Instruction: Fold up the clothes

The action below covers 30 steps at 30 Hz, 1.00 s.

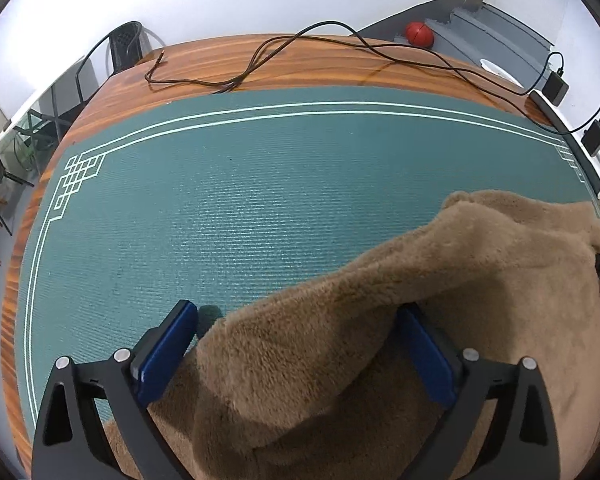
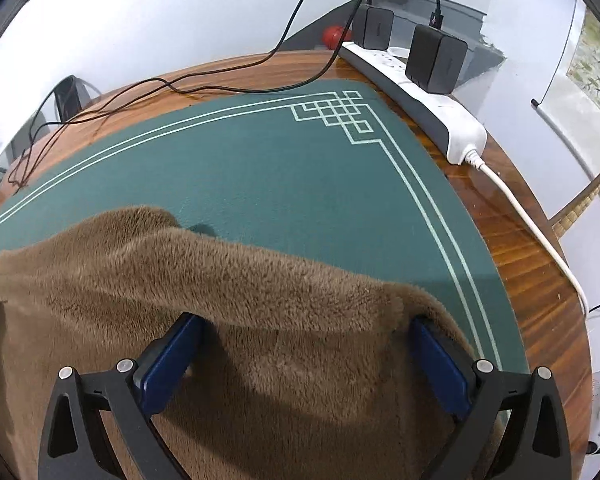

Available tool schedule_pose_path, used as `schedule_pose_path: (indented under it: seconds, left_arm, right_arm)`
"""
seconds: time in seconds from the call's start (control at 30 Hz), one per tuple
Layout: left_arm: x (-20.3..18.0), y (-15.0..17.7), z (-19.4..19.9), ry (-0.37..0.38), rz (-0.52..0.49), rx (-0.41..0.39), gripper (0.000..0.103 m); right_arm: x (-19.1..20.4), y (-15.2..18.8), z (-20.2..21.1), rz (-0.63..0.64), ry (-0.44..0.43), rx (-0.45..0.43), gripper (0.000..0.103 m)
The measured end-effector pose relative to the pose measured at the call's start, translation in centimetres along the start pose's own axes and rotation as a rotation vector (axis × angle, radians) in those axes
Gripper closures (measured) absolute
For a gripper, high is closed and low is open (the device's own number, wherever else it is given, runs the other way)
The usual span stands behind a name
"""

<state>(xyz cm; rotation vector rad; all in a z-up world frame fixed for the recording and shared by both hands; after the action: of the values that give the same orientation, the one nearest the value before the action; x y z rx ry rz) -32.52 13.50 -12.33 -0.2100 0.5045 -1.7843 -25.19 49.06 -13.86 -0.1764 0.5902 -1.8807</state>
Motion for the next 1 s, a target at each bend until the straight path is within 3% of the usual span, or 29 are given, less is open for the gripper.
schedule_pose_path:
  seconds: [0.1, 0.2, 0.37, 0.5, 0.63, 0.73, 0.87, 1.0]
  left_arm:
    - [-0.1, 0.2, 0.9, -0.018, -0.012, 0.005, 0.003]
    - [-0.5, 0.6, 2.4, -0.023, -0.033, 0.002, 0.003]
    - [-2.9, 3.6, 7.0, 0.042, -0.094, -0.008, 0.003]
    - [-5.6, 8.5, 10.7, 0.099, -0.173, 0.019, 0.002]
    - [-7.8, 14.3, 13.1, 0.125, -0.249, 0.073, 0.002]
    - [-8.8, 18.4, 14.1, 0.139, -0.274, 0.113, 0.002]
    - [-9.5, 24.0, 15.0, 0.148, -0.227, 0.161, 0.002]
    - [-9.9, 28.0, 15.5, 0.148, -0.16, 0.178, 0.003]
  right_arm:
    - [-0.1, 0.1, 0.1, 0.011, 0.007, 0.039, 0.0]
    - [-0.2, 1.0, 2.2, 0.067, -0.009, 0.018, 0.0]
    - [0.5, 5.5, 9.5, 0.196, -0.159, -0.053, 0.0]
    - [1.0, 11.5, 15.7, 0.33, -0.304, -0.06, 0.0]
    - [0.4, 19.4, 19.7, 0.457, -0.405, 0.003, 0.0]
    - [-1.2, 24.9, 21.8, 0.486, -0.416, 0.022, 0.0]
    - [-3.2, 31.3, 22.7, 0.497, -0.424, 0.065, 0.0]
    - [-4.9, 35.2, 21.6, 0.483, -0.377, 0.093, 0.0]
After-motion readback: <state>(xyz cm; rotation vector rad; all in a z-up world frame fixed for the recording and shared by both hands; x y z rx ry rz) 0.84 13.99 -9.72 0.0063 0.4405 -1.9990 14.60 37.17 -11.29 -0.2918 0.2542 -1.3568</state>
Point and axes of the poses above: each gripper's, at about its wrist camera, not at the fingertips, and z roughly against the way its jaws point, x to its left, y to its underside, the point moved 9 cm from there along -z, roughly the way its jaws point, and after that the axes turned 8 degrees about y, right-handed, at the moved point
